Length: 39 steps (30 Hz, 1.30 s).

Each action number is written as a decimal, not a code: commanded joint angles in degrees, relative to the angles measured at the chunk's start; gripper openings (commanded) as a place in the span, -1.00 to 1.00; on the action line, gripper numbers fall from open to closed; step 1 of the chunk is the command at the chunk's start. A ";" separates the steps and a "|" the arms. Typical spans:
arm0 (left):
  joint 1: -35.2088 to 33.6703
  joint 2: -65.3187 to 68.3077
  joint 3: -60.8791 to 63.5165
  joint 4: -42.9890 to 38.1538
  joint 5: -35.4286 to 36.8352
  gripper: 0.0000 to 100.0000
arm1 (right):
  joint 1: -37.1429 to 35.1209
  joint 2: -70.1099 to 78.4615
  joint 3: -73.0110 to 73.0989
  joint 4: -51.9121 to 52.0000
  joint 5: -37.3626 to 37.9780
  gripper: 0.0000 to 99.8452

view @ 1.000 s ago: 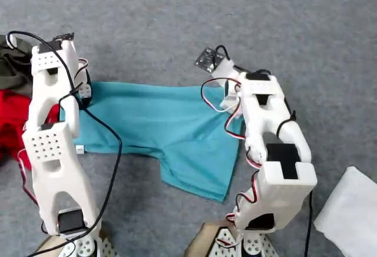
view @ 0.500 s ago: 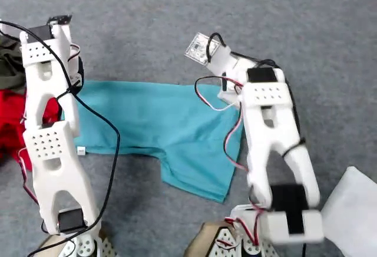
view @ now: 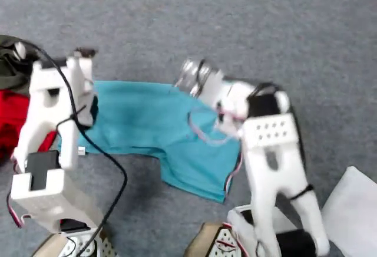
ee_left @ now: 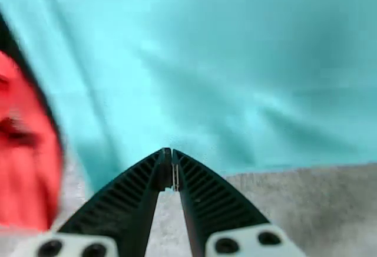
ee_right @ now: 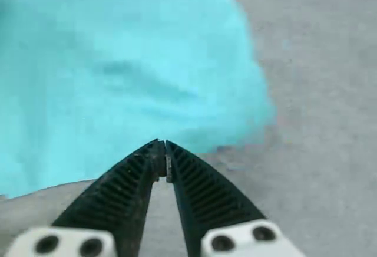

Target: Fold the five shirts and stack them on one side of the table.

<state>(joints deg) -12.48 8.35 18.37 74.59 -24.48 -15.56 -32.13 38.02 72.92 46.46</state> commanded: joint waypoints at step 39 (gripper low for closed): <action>-11.25 -6.64 -2.29 5.36 2.46 -0.96 | -26.86 2.86 15.69 3.60 -4.04 -0.72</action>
<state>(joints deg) -23.82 5.80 14.95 81.27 -22.29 -42.20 -29.67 52.18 77.05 40.66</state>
